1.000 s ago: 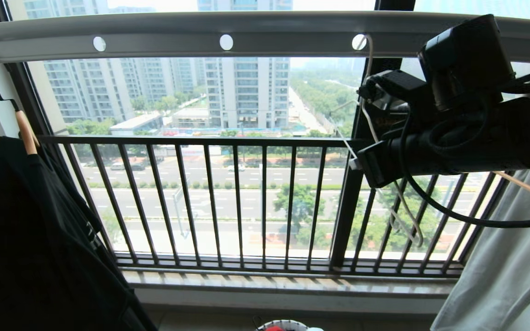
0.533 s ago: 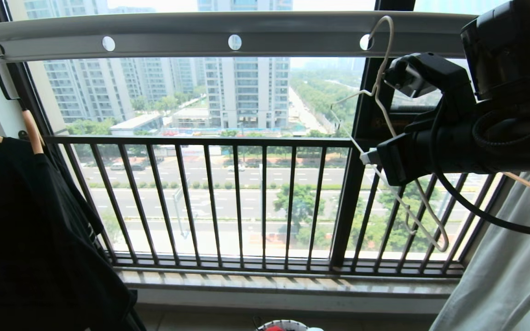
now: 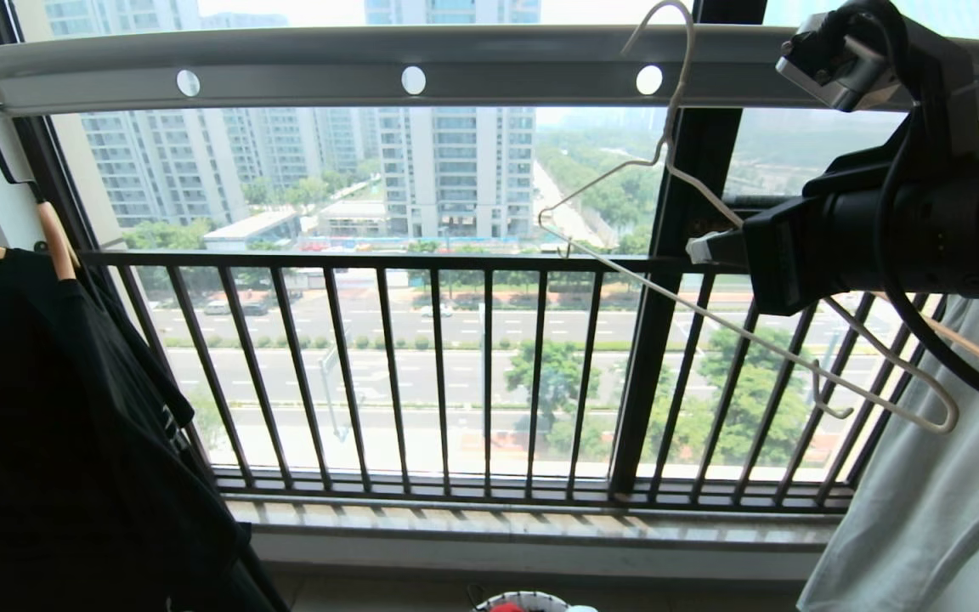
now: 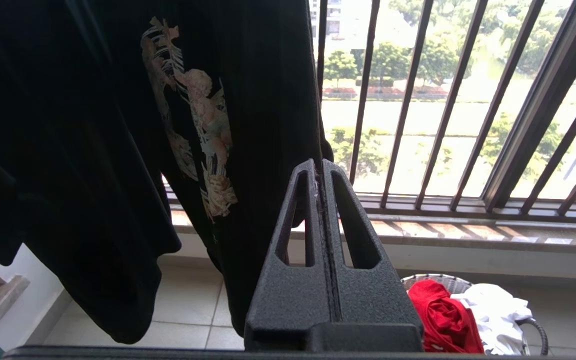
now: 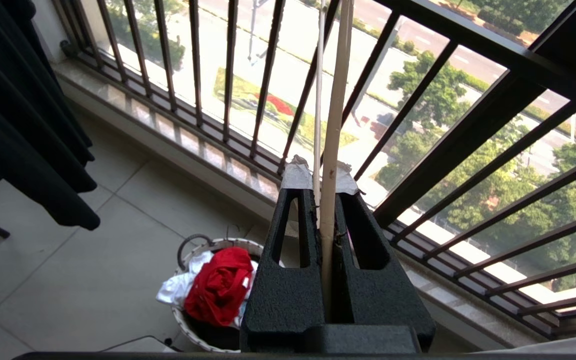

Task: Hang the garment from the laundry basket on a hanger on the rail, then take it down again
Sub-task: Pick up the clothes rack on the clothesline

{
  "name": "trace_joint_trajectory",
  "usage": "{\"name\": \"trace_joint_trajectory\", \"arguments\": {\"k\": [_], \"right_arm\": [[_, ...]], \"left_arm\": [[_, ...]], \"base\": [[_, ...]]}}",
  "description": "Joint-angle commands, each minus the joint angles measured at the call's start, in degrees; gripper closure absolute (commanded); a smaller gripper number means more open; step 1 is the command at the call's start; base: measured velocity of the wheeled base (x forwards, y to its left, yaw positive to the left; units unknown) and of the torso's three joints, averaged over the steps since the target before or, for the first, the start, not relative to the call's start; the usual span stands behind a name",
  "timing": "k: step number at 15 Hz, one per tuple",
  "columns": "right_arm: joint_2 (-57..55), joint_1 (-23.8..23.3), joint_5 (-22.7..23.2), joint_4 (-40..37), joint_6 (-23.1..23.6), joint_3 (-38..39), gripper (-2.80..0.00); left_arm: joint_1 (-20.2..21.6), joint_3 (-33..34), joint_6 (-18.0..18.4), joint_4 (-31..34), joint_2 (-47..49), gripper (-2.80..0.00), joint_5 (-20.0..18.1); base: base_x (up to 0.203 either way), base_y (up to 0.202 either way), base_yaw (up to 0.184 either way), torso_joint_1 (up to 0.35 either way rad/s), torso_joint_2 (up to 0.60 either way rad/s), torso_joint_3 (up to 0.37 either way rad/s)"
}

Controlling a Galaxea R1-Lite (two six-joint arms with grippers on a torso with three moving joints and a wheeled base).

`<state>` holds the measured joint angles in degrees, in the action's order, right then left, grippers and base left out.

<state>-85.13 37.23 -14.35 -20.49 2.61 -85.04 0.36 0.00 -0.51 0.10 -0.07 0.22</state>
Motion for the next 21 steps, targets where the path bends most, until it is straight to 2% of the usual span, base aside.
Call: {"name": "trace_joint_trajectory", "arguments": {"k": [1, 7, 9, 15, 18, 21], "right_arm": [[2.38, 1.22, -0.07, 0.1, 0.03, 0.29, 0.0], [7.62, 1.63, 1.13, 0.17, -0.39, 2.4, 0.0], [10.71, 1.62, 4.46, 0.11, -2.24, 4.68, 0.0], [18.23, -0.2, 18.91, 0.17, -8.47, 14.78, 0.0], [18.79, -2.61, 24.93, 1.28, -8.93, 17.87, 0.0], [17.32, -3.31, 28.05, 7.08, -8.77, 20.27, 0.0]], "left_arm": [[0.08, 0.0, -0.02, -0.01, 0.07, 0.0, 0.04], [0.08, 0.0, -0.02, -0.01, 0.07, 0.0, 0.04], [0.08, 0.0, -0.02, -0.01, 0.07, 0.0, 0.04], [0.07, 0.0, -0.02, -0.01, 0.07, 0.0, 0.04], [0.03, 0.0, -0.02, -0.01, 0.07, 0.0, 0.04], [0.07, 0.06, -0.02, -0.01, 0.07, 0.0, 0.04]], "base": [[0.0, 0.0, 0.0, 0.0, 0.0, 0.0], [0.0, 0.0, 0.0, 0.0, 0.0, 0.0], [0.0, 0.0, 0.0, 0.0, 0.0, 0.0], [0.0, 0.0, 0.0, 0.0, 0.0, 0.0], [0.0, 0.0, 0.0, 0.0, 0.0, 0.0], [0.0, 0.0, 0.0, 0.0, 0.0, 0.0]]}}
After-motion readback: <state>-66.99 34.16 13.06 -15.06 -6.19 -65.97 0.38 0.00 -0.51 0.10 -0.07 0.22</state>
